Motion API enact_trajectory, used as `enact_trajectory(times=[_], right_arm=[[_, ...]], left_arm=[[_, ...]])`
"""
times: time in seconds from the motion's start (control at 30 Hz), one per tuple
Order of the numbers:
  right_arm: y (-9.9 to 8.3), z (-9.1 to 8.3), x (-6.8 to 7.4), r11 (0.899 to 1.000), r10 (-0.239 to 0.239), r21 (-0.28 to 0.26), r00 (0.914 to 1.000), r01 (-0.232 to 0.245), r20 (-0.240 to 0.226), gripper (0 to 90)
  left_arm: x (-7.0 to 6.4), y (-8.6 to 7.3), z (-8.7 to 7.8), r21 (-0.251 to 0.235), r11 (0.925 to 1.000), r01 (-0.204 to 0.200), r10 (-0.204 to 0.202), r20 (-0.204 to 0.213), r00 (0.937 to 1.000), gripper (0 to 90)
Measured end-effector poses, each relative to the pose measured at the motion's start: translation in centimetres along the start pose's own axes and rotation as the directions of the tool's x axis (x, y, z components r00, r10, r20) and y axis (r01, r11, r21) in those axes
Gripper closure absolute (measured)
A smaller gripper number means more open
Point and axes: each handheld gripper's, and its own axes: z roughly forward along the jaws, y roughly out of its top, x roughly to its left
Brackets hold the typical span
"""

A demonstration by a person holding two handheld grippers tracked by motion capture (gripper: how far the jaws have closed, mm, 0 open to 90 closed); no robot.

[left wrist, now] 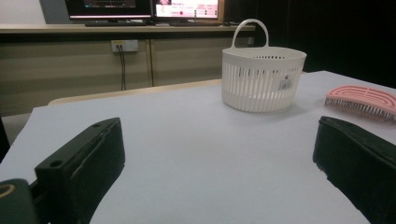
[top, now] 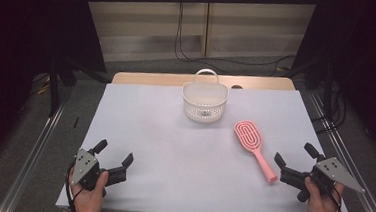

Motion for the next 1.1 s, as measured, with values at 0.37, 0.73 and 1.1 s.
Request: enact_trajectory(times=[0.37, 0.73, 1.1], right_arm=[[-0.1, 0.1, 0.0, 1.0, -0.007, 0.009, 0.9998, 0.007, -0.017, 0.0], [0.0, 0.2, 0.0, 0.999, -0.034, 0.001, 0.9993, 0.034, -0.014, 0.0], [0.8, 1.1, 0.3, 0.998, -0.059, -0.012, 0.9975, 0.058, -0.04, 0.0]], left_arm=[[0.3, 0.0, 0.4, 0.018, 0.9998, 0.009, -0.009, 0.006, 0.9999, 3.2], [0.3, -0.1, 0.3, 0.007, 0.9998, 0.019, -0.019, 0.016, 0.9997, 1.1], [0.3, -0.1, 0.0, -0.009, 0.9996, 0.027, -0.027, 0.01, 0.9996, 0.8]])
